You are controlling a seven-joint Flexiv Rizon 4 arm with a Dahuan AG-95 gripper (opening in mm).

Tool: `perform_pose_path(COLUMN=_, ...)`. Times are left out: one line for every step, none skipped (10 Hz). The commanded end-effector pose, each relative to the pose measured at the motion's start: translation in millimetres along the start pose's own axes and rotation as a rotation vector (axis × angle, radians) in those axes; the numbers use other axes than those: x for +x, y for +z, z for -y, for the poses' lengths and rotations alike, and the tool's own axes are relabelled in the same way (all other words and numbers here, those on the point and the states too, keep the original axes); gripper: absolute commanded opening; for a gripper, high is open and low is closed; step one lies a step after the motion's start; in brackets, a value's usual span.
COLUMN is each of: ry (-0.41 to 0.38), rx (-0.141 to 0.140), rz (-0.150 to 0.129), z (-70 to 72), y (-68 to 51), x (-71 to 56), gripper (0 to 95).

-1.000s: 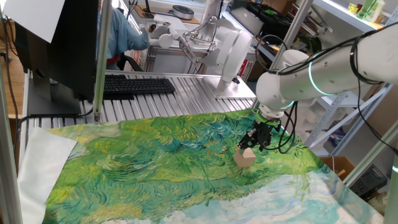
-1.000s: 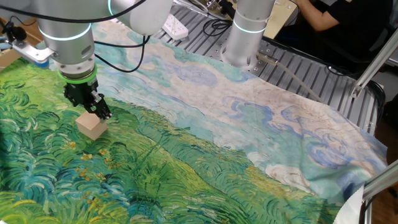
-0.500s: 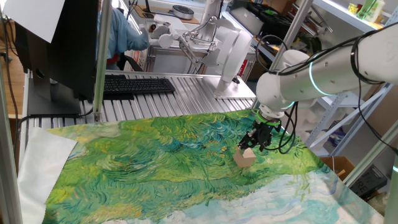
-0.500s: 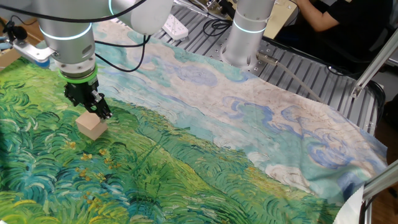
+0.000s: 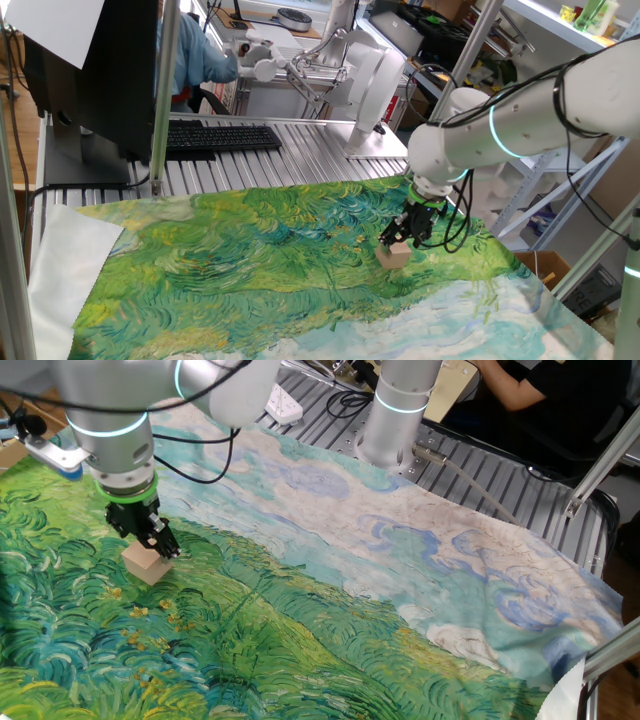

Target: Pick up the small block on the left and move it to the right

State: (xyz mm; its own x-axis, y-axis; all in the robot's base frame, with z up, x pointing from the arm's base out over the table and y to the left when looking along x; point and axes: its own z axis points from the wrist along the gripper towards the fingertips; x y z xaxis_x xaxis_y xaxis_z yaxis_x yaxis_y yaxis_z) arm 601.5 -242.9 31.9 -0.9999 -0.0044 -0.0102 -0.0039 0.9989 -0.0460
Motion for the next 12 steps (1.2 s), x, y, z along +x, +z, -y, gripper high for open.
perform_pose_path(ry=0.020, rx=0.001, rz=0.003, z=0.3, y=-0.3, x=0.7, gripper=76.0)
perform_pose_path(ry=0.024, rx=0.001, rz=0.002, z=0.3, y=0.1, x=0.7, gripper=76.0)
perform_pose_path(ry=0.029, rx=0.000, rz=0.002, z=0.3, y=1.6, x=0.7, gripper=76.0)
perform_pose_path(ry=0.030, rx=0.000, rz=0.002, z=0.3, y=2.8, x=0.7, gripper=76.0)
perform_pose_path(ry=0.030, rx=0.000, rz=0.002, z=0.3, y=3.3, x=0.7, gripper=76.0)
perform_pose_path(ry=0.029, rx=-0.002, rz=0.002, z=0.3, y=4.0, x=0.7, gripper=57.0)
perform_pose_path(ry=0.028, rx=-0.002, rz=0.001, z=0.4, y=4.4, x=0.7, gripper=57.0)
perform_pose_path(ry=0.022, rx=-0.008, rz=-0.001, z=0.4, y=5.2, x=0.8, gripper=19.0)
perform_pose_path(ry=0.019, rx=-0.009, rz=-0.002, z=0.4, y=5.3, x=0.8, gripper=19.0)
perform_pose_path(ry=0.018, rx=-0.011, rz=-0.004, z=0.4, y=5.3, x=0.8, gripper=0.0)
perform_pose_path(ry=0.021, rx=-0.013, rz=-0.006, z=0.4, y=5.3, x=0.8, gripper=0.0)
perform_pose_path(ry=0.023, rx=-0.013, rz=-0.007, z=0.4, y=5.0, x=0.8, gripper=0.0)
